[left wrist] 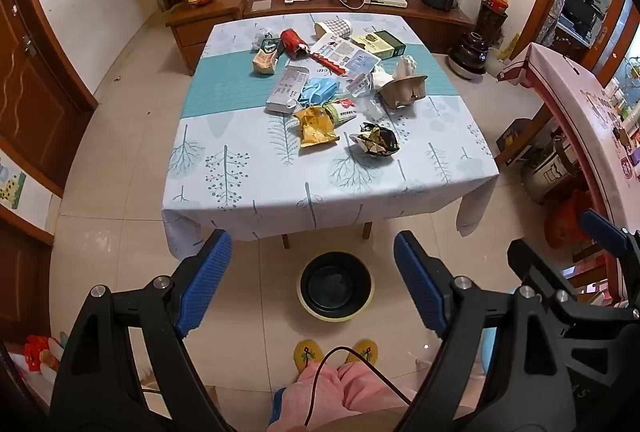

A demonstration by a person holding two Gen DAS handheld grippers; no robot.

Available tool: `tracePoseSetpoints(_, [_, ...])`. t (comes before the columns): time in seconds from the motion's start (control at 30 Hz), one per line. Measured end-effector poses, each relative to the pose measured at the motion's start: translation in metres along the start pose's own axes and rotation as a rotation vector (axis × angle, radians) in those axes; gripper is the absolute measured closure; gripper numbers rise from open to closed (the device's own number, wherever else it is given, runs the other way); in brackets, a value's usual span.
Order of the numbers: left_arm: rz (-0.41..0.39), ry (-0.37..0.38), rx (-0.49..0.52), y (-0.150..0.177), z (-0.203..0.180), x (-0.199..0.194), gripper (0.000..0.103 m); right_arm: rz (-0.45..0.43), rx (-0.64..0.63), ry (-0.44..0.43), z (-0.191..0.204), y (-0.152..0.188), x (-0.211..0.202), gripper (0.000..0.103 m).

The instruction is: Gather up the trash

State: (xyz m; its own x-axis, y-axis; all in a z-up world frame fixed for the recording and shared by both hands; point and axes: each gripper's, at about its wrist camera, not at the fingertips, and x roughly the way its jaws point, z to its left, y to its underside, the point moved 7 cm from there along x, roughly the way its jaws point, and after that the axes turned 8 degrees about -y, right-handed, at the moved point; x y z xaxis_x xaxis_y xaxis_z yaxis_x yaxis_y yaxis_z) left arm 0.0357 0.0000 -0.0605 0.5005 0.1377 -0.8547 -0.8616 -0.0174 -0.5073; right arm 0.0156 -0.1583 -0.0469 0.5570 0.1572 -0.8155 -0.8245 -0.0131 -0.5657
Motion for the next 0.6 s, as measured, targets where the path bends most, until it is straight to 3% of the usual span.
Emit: tracePoseSetpoints(0.6, [0.003,0.007,0.004,0.0002,0.0012,-0.0020,0.021,-0.006,-0.008,0.007,-0.0026,0.0019,-0.0036,0.003])
